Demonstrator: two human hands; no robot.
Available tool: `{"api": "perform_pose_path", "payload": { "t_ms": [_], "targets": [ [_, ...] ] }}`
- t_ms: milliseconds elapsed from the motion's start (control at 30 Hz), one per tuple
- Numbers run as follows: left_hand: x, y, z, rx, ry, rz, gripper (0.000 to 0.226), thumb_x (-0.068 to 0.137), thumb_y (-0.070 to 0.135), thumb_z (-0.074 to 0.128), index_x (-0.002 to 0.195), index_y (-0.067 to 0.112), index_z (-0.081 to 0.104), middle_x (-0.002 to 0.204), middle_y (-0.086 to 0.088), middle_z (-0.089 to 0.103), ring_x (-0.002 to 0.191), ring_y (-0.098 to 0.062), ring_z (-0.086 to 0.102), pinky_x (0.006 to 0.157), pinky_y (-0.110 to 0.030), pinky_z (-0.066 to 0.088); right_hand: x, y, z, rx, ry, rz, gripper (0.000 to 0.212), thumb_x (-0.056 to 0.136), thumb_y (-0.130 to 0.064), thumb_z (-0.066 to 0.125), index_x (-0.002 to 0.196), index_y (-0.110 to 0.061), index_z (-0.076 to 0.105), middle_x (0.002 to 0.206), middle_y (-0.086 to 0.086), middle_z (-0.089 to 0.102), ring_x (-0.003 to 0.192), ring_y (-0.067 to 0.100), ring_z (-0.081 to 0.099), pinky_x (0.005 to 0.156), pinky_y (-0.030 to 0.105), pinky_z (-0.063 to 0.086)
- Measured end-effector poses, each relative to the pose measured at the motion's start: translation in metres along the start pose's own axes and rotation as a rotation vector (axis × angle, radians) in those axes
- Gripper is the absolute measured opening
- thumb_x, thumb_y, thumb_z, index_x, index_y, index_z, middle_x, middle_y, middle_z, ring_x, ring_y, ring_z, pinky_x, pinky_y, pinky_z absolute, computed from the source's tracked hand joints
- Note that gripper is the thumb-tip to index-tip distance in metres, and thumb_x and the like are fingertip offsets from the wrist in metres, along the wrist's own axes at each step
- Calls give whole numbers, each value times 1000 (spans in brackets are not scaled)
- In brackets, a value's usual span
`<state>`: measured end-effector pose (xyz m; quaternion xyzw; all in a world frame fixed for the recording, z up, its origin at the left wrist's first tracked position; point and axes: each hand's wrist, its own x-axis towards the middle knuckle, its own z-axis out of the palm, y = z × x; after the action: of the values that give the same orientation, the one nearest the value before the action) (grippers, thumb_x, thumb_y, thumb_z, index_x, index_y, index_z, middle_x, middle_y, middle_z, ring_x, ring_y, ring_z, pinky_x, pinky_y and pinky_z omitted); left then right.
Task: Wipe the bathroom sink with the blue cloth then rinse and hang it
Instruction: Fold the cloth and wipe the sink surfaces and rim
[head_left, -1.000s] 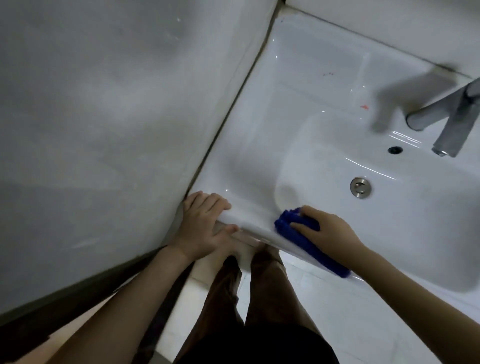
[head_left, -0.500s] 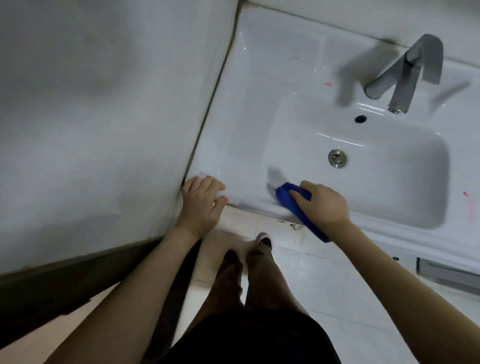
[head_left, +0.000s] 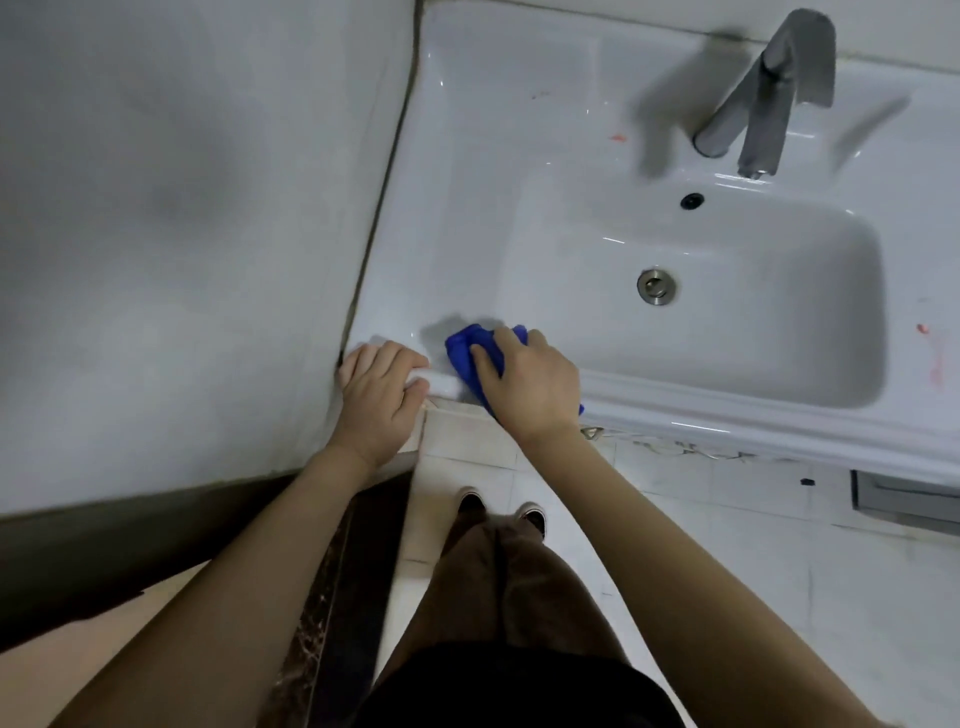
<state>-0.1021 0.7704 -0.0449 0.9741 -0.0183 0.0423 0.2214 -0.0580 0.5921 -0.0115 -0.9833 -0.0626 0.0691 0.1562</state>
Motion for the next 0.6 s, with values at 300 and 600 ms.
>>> {"api": "perform_pose_path", "payload": {
  "t_ms": [300,600],
  "targets": [
    [-4,2,6,12,72,-36,28,85,25,39,92,15,65,94,4,64,91,-13,43,95,-30,24,-51,137,-36,-52,280,499,48,91,-51,42,78,-9,60,77,13,50,64,34,50,56,30,31],
    [0,1,5,-135,152,-76,20,81,1,43,71,9,59,72,-2,61,74,-24,53,90,-25,30,-18,-62,45,83,310,124,37,89,-49,59,75,-15,65,73,8,55,56,23,43,49,26,29]
  ]
}}
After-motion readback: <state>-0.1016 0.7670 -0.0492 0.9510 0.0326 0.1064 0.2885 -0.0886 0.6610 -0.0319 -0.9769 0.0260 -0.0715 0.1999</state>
